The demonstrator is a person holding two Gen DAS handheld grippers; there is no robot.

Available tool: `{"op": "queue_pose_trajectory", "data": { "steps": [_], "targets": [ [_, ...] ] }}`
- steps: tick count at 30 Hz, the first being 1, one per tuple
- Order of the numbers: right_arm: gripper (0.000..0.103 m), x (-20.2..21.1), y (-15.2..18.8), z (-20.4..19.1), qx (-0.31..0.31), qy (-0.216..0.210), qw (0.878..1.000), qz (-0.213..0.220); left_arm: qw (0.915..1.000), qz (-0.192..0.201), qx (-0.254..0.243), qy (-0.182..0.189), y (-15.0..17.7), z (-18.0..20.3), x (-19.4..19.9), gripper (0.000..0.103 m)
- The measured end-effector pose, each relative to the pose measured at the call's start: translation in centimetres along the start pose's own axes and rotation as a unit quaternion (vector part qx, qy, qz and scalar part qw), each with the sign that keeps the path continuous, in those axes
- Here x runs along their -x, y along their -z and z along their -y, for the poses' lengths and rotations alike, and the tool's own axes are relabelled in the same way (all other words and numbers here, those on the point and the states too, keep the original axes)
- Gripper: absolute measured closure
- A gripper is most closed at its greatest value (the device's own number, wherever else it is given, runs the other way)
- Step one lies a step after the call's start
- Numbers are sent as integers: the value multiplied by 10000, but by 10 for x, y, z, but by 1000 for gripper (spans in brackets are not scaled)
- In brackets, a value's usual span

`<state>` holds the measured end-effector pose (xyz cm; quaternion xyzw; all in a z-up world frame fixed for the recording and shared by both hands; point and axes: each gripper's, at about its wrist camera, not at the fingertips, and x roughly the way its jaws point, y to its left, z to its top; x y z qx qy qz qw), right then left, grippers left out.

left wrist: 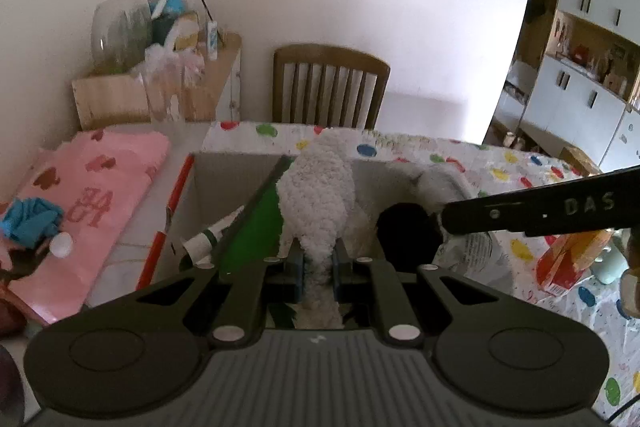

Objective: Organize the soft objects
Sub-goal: 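Lift and carry the fluffy cloth with the left tool while the right tool carries the packet to the box, then lower the fluffy cloth into the box and open the left tool while the right tool releases the packet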

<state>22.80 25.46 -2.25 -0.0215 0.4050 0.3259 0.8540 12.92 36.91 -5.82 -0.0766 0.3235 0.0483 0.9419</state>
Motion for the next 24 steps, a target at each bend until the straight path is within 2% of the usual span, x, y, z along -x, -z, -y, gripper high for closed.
{"op": "queue_pose_trajectory", "data": {
  "steps": [11,19,24],
  "targets": [
    [71,-50,-1,1,97,144,9997,-186,9982,-484,-354,-72,5,-2,-43,90],
    [71,-60,13,-6,278,172,9992,-249,9952,-924,-301,97,12,-5,-64,90],
    [71,-64,18,-8,229,153,9991,-335,9943,-983,-395,99,13,-3,-66,90]
  ]
}}
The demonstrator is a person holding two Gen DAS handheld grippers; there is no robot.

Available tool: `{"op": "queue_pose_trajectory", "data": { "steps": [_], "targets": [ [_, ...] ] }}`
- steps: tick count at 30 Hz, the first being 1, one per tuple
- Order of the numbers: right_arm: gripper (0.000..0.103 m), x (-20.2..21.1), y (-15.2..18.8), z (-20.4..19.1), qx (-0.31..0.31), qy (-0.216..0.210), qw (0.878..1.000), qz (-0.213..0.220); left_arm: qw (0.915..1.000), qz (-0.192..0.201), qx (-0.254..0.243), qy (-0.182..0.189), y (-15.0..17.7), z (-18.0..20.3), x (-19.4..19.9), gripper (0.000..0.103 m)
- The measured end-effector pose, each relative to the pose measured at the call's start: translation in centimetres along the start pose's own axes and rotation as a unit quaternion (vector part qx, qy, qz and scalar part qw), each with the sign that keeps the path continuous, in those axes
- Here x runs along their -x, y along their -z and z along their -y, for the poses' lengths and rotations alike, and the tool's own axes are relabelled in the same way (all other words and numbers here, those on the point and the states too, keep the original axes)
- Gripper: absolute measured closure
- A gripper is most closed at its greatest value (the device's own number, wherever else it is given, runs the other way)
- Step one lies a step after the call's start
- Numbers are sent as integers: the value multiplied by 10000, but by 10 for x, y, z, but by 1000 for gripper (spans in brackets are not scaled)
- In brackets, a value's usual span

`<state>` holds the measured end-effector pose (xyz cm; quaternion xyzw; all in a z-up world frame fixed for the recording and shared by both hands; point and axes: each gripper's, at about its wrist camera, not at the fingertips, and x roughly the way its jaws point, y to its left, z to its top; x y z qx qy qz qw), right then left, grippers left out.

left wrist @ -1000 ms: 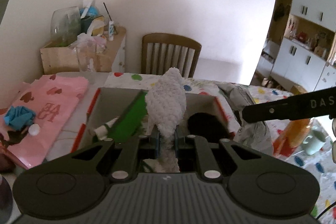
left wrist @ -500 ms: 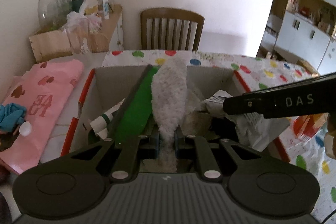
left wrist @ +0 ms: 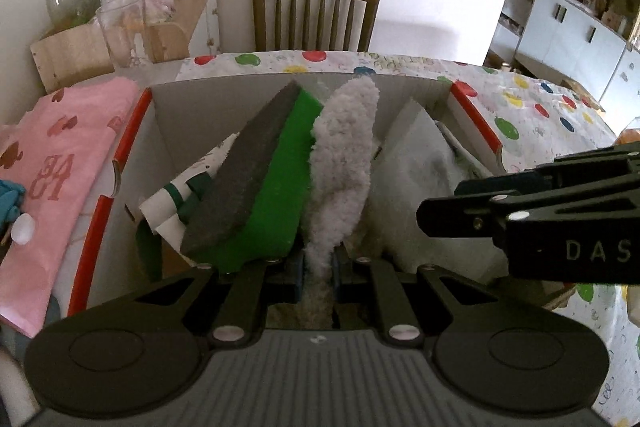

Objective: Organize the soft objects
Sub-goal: 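Lower the fluffy cloth into the box and open the left tool while the right tool releases the packet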

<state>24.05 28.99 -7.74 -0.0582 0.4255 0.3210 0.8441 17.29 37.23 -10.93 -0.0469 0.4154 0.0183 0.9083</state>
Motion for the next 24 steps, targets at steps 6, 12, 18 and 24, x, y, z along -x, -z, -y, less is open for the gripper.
{"op": "queue_pose_trajectory", "data": {
  "steps": [6,12,18,24],
  "targets": [
    [66,8,0,7,-220,-141,9997,9,10000,-11,-62,-4,1,2,4,84],
    [63,23,2,10,-314,-283,9991,92,9999,86,-16,89,6,3,14,55],
    [56,40,6,16,-408,-376,9982,211,9993,325,72,190,9,3,33,34],
    [47,65,12,16,-291,-433,9976,448,9979,605,74,236,12,8,60,30]
  ]
}}
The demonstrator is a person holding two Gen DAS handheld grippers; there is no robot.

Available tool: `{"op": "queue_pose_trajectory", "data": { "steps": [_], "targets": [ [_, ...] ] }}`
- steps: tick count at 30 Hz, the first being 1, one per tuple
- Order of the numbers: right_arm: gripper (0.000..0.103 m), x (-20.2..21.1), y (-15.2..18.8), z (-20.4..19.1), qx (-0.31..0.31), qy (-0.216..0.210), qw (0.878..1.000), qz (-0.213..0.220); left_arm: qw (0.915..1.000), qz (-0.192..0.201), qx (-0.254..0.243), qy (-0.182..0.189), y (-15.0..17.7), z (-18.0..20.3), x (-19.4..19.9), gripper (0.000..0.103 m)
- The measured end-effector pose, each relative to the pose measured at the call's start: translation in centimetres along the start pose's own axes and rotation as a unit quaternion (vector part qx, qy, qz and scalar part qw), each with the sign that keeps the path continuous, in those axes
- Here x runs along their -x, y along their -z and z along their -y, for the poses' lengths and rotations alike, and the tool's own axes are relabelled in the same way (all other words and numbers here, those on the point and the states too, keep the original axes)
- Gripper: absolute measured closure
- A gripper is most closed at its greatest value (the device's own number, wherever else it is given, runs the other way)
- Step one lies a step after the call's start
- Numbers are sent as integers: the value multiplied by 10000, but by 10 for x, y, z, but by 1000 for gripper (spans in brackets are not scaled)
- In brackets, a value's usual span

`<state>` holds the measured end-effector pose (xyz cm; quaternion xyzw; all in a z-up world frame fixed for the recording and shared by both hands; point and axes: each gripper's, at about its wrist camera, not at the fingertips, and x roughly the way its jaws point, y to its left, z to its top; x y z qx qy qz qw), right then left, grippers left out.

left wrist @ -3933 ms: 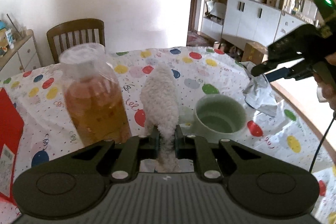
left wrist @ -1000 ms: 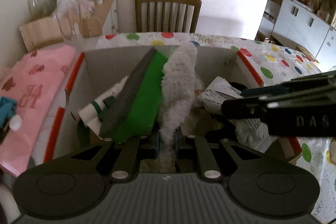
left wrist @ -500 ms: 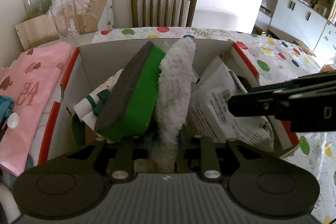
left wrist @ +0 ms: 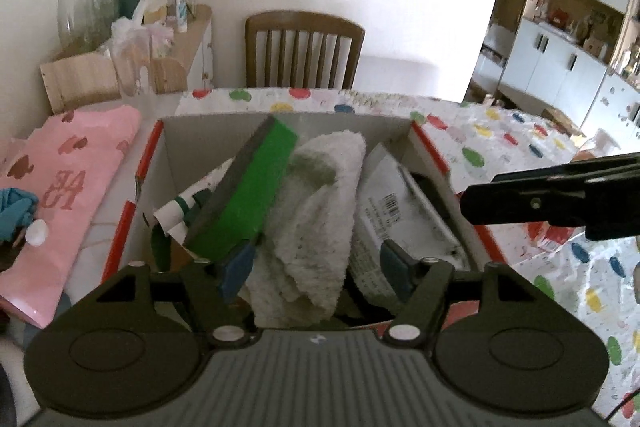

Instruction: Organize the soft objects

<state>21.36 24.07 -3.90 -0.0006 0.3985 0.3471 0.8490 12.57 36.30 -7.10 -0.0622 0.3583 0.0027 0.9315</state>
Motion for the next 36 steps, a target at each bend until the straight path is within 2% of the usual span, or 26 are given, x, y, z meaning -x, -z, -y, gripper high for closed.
{"op": "queue_pose_trajectory", "data": {
  "steps": [9,13,22,26,32,36],
  "targets": [
    [38,40,5,-4,180,-21,9989,434,9989,468,52,66,2,9,44,21],
    [31,54,12,-5,301,-1,9978,589,9976,662,183,-10,6,9,62,19],
    [19,78,33,-10,384,25,9962,783,9965,759,352,-52,13,12,86,16],
    [13,86,41,-15,492,73,9949,873,9956,836,412,-94,16,16,94,0],
    [2,97,51,-19,583,210,9924,1066,9940,965,421,-280,17,24,105,0],
    [0,105,59,-19,546,406,9896,1269,9939,963,428,-332,21,29,110,0]
  ]
}}
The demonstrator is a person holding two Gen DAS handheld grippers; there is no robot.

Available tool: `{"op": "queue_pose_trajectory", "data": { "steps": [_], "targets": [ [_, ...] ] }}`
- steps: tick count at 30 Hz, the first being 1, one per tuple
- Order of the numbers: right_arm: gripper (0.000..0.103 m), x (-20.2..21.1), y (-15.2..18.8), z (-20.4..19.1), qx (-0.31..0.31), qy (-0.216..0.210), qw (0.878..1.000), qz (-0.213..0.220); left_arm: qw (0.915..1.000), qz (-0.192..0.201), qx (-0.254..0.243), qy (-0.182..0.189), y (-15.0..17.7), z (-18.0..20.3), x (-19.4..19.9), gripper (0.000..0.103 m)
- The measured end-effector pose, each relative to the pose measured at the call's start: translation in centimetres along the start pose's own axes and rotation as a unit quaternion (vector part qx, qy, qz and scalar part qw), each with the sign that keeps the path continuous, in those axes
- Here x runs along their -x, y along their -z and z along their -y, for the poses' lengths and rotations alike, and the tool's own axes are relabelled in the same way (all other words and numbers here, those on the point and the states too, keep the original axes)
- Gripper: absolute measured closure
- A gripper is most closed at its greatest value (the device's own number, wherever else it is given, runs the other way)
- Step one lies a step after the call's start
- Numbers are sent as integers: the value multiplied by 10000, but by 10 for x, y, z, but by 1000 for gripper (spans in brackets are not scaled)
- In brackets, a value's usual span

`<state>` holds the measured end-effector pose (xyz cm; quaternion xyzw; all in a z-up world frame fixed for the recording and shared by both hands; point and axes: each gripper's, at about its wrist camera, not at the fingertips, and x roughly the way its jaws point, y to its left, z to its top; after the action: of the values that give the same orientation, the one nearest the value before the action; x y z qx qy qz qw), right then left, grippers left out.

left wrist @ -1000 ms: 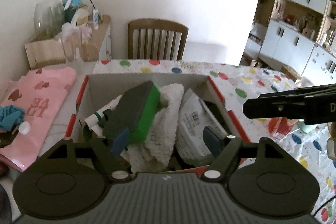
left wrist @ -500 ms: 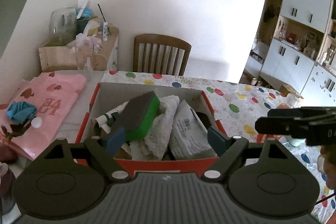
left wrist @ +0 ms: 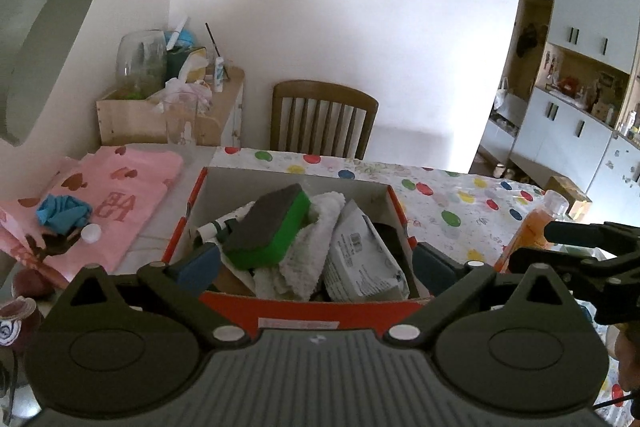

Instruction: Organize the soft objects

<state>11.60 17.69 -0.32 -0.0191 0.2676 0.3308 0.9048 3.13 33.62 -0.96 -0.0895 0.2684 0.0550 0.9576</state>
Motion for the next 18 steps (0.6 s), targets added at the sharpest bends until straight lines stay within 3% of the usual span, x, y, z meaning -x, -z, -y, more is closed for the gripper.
{"op": "queue_pose_trajectory", "data": {
  "steps": [5,18],
  "targets": [
    [0,8,8,-3,87,207,9997,101,9997,-38,-177,-135,6,11,5,0],
    [0,14,19,-7,129,332,9993,133,9995,99,-293,-14,12,26,19,0]
  ]
}}
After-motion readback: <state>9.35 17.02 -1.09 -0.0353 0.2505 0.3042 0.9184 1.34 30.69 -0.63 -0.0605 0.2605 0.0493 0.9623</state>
